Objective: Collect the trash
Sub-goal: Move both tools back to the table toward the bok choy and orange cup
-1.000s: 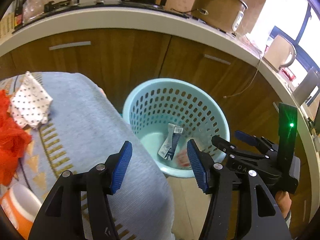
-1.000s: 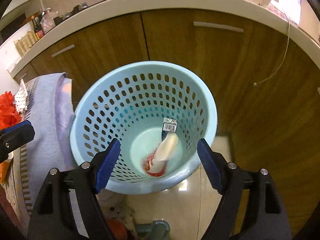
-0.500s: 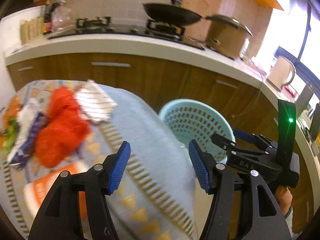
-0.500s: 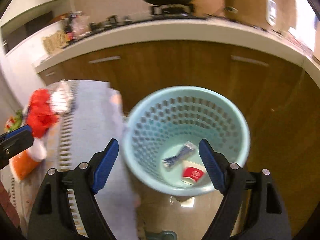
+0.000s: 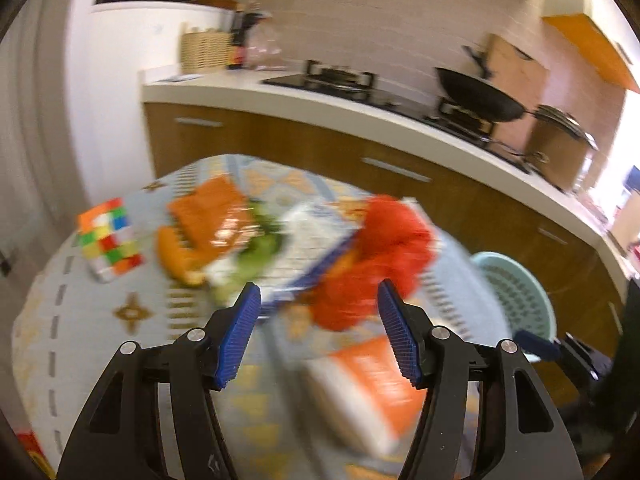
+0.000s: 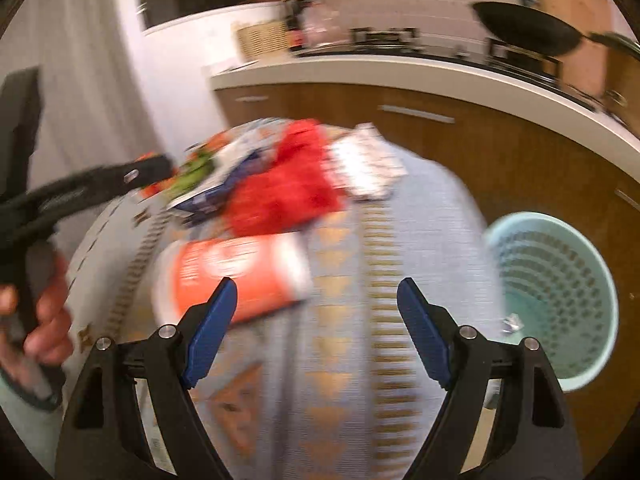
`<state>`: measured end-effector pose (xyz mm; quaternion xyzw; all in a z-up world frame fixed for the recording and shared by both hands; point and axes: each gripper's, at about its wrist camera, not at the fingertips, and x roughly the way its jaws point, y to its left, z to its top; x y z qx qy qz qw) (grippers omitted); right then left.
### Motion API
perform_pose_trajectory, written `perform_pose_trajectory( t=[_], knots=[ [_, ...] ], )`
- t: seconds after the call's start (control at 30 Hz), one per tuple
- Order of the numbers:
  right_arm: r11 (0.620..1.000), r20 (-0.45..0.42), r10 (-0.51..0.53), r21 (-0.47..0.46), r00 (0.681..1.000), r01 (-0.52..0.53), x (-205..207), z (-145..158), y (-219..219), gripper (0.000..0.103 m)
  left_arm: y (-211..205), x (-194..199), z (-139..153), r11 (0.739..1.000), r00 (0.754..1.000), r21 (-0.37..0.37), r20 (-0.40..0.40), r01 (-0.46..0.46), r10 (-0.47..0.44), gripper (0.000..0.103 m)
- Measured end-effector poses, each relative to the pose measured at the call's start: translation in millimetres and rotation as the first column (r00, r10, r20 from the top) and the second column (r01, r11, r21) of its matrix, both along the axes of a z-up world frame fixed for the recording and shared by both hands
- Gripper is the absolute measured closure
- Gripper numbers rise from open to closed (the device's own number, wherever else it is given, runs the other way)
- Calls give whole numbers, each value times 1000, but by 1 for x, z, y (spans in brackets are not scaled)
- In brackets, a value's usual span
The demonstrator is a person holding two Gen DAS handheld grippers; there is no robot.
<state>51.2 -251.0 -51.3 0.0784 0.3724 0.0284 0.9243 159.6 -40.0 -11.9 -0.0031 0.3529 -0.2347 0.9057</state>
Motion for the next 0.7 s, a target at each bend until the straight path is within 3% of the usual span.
perform_pose_trajectory(
  t=[0.27, 0.43, 0.5, 0.7],
  knots=[
    [998, -29, 50, -29, 998, -50, 4, -12, 59, 25, 29, 27, -13, 999, 999, 21, -32, -24, 25, 46],
    [986, -39, -15, -164, 999, 9, 6, -24, 83, 21, 21, 41, -21, 999, 999, 48, -43, 3, -1, 46],
    [979, -33, -40, -202, 999, 32, 6, -28, 83, 21, 15, 48, -25, 997, 999, 69, -49, 17, -14, 46],
    [971, -13, -128, -204, 992, 123, -2, -25, 42, 21, 1, 64, -34, 992, 997, 115, -62, 48, -41, 49]
  ],
)
